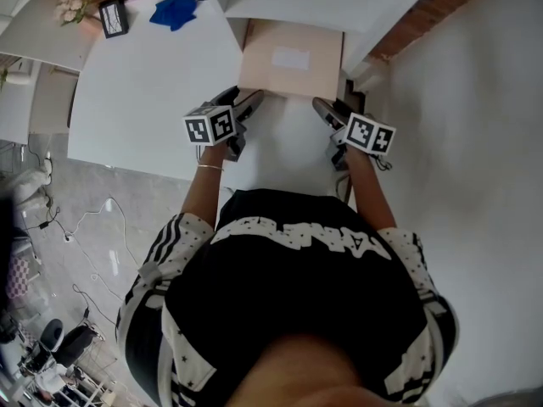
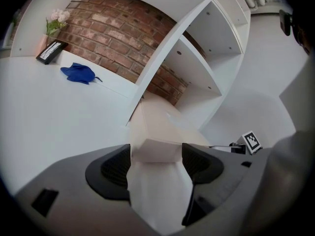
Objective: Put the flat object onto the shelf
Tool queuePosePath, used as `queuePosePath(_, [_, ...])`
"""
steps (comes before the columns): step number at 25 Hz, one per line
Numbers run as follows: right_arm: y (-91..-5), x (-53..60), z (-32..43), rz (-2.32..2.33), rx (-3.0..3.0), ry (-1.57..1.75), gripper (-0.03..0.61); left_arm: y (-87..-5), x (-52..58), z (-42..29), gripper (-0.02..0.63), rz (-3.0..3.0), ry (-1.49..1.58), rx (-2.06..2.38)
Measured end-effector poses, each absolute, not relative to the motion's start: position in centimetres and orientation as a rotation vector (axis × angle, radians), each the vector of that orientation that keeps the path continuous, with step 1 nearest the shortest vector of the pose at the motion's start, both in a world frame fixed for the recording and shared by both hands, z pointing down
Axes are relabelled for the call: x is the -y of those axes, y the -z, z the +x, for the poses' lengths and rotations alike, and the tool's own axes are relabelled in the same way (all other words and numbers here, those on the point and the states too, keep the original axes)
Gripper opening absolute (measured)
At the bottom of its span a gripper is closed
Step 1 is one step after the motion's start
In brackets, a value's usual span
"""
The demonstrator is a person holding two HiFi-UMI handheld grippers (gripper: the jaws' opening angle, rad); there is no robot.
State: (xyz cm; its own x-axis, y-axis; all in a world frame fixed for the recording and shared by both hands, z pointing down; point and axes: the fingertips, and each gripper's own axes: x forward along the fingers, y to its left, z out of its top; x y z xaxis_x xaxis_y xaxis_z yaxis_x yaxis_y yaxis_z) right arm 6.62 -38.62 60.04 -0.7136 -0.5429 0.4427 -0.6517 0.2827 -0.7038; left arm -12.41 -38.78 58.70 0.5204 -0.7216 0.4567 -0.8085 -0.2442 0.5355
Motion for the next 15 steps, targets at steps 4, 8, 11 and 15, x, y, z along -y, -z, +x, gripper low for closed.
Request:
queuePosePath(4, [-59.4, 38.4, 7.5, 1.175, 2.425, -1.399, 0.332, -58.4, 38.0, -13.2, 0.351, 2.01, -0.132, 1.272])
queuePosePath(8, [-58.8, 37.8, 8.4, 1.216, 2.442, -1.413, 0.161, -57.2, 37.2, -13.8, 0.272, 2.085, -0.112, 1.296])
queuePosePath(11, [-58.3, 37.5, 9.1, 1.254, 2.469, -1.422, 0.078, -56.5, 36.7, -14.0, 0.186, 2.142, -0.121, 1.319])
queuePosePath(15, [-56.6, 37.2, 9.4, 1.282, 2.536, -1.383, 0.045, -55.2, 36.1, -14.4, 0.049, 2.162, -0.081, 1.349])
